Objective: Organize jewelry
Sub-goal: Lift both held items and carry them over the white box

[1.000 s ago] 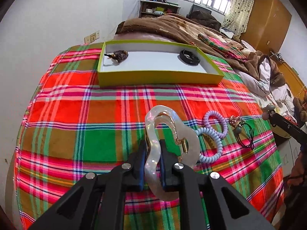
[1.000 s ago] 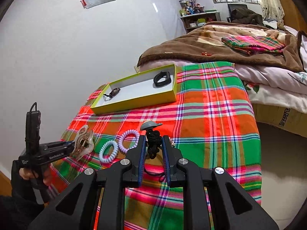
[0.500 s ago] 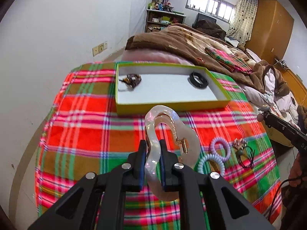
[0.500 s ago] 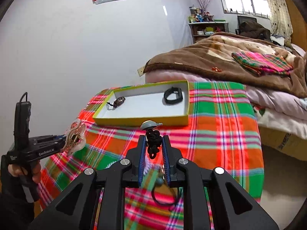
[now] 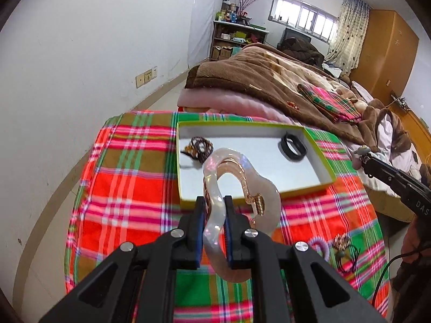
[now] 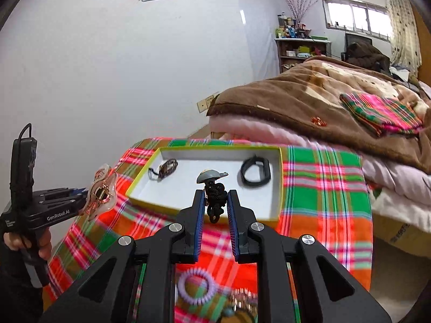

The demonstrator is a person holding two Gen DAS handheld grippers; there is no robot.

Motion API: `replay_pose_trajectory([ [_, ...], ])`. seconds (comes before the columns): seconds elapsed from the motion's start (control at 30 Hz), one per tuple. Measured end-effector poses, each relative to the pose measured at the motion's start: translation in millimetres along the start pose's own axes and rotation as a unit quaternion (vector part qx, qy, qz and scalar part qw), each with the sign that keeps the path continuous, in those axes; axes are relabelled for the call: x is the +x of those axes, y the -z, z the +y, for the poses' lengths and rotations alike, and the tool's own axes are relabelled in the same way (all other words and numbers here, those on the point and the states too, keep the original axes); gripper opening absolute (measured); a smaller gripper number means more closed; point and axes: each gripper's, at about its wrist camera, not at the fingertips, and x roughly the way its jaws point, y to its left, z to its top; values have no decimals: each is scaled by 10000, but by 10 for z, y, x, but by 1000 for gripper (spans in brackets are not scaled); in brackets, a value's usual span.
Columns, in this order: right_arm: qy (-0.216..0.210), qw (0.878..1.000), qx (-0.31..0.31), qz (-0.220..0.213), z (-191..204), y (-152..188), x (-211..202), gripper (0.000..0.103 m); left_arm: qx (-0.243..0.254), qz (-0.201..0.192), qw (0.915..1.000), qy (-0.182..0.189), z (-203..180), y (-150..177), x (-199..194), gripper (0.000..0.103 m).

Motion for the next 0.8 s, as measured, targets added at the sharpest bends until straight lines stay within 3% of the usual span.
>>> replay_pose_trajectory([
  [0.4, 55, 9993, -168, 332, 63, -408, 758, 17, -75, 121, 9999, -2, -1, -289, 383, 13],
  [0.8, 128, 9956, -221, 904, -4, -460, 1507, 17, -133, 471, 9988, -28, 4, -301, 848, 13],
])
